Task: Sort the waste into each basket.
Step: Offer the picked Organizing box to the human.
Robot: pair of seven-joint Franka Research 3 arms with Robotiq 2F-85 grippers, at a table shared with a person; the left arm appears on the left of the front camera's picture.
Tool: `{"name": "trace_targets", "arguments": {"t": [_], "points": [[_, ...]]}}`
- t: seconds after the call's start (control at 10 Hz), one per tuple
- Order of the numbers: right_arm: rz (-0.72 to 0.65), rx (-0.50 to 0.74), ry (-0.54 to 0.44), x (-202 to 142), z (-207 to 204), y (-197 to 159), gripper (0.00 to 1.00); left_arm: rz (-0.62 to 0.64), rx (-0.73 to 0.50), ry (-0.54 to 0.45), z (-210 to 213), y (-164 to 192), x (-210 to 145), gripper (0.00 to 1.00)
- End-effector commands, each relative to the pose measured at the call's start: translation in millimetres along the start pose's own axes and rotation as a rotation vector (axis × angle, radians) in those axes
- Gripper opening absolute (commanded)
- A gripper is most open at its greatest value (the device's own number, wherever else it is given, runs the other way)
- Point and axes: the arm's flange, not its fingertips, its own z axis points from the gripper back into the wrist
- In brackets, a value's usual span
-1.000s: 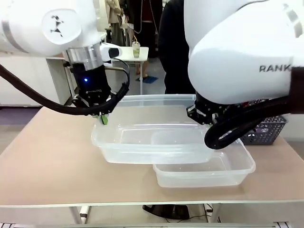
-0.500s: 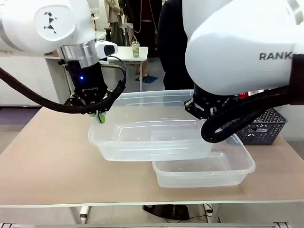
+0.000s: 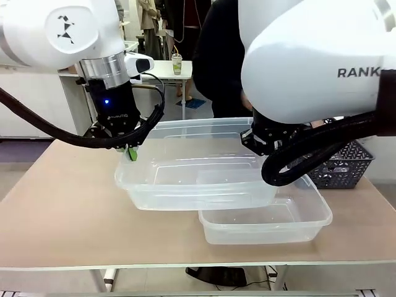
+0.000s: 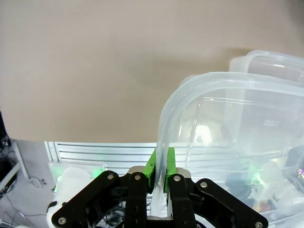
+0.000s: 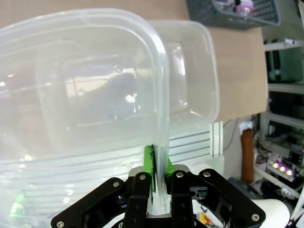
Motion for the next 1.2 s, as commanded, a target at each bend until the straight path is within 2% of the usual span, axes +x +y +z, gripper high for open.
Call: {"name": "trace_targets", "arguments": {"t": [0.0,1.1], "points": [[0.026,-0.023,0.017,0.3,-0.2,-1.8,0.05,-0.01,-0.005,-0.004,3.4,6.1,-5.2,0.07],[0.026,-0.023,0.017,0.3,-0.2,-1.8,0.05,-0.01,-0.005,-0.004,3.4,6.1,-5.2,0.07]]}}
